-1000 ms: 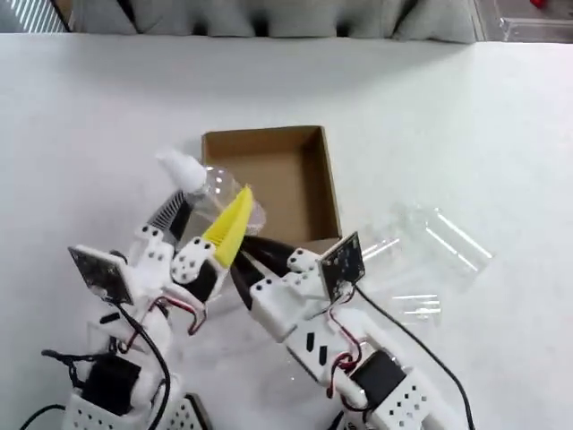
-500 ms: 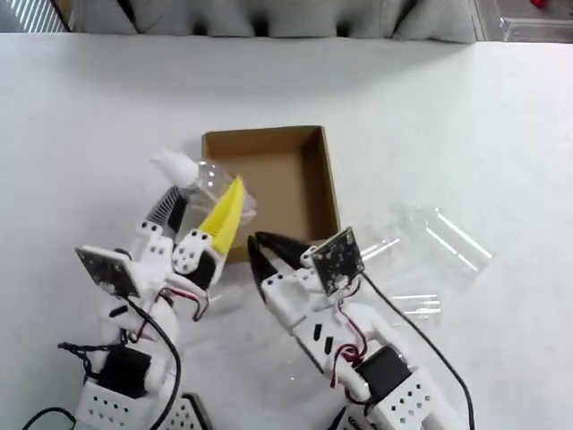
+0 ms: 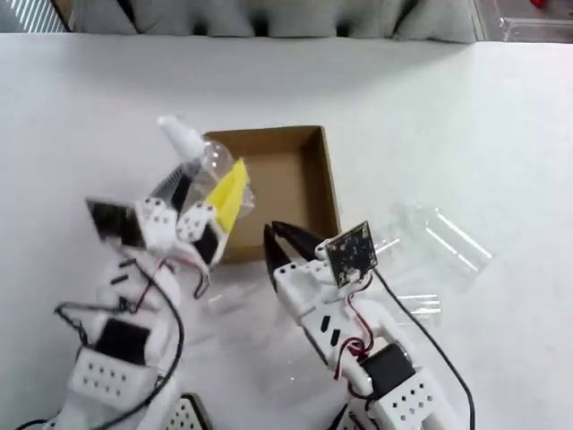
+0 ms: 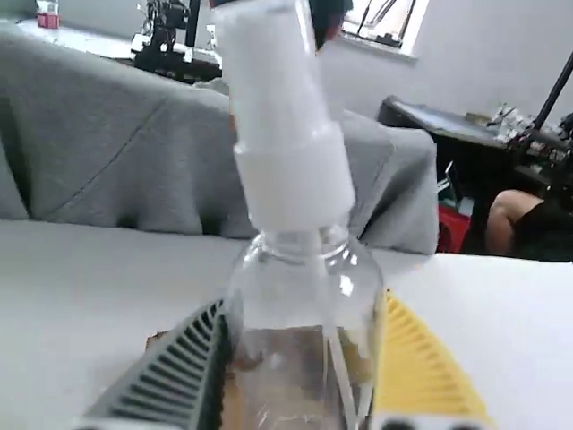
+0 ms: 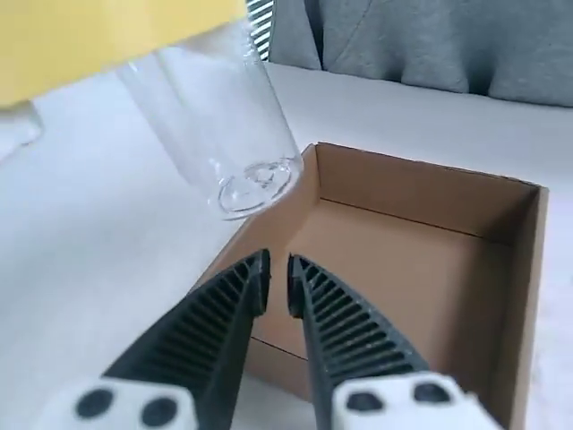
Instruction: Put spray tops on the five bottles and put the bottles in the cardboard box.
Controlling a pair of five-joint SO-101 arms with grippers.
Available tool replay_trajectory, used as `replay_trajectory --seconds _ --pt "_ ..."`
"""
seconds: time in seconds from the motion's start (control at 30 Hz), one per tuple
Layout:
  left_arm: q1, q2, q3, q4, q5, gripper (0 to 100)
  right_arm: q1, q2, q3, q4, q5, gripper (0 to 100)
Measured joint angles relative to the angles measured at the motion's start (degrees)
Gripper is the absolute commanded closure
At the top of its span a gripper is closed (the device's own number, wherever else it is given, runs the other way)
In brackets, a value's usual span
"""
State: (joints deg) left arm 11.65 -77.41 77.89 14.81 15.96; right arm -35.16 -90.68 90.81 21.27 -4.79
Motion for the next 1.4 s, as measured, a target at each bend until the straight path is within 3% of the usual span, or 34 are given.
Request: replay_trajectory --seconds 0.27,0.37,0.5,0.7,0.87,1.4 --pt "-5.9 29.2 -14.6 0.0 -0.3 98 0.0 0.0 0.0 0.0 0.0 97.2" --pt "-6.3 37.2 -18.2 -1.0 -4.7 98 0.0 0.0 0.0 0.0 0.0 97.2" --pt "-6.3 45.6 -19.6 -10.3 -10.4 98 0.0 0.0 0.0 0.0 0.0 97.2" --pt "-6.3 58.6 -21.0 -24.6 -11.1 98 0.0 0.0 0.0 0.0 0.2 97.2" --pt "-6.3 68.7 -25.0 -30.8 -11.1 98 0.0 0.0 0.0 0.0 0.2 97.2" --pt "-6.6 84.7 -34.6 -32.7 -11.1 98 0.0 0.0 0.0 0.0 0.2 97.2"
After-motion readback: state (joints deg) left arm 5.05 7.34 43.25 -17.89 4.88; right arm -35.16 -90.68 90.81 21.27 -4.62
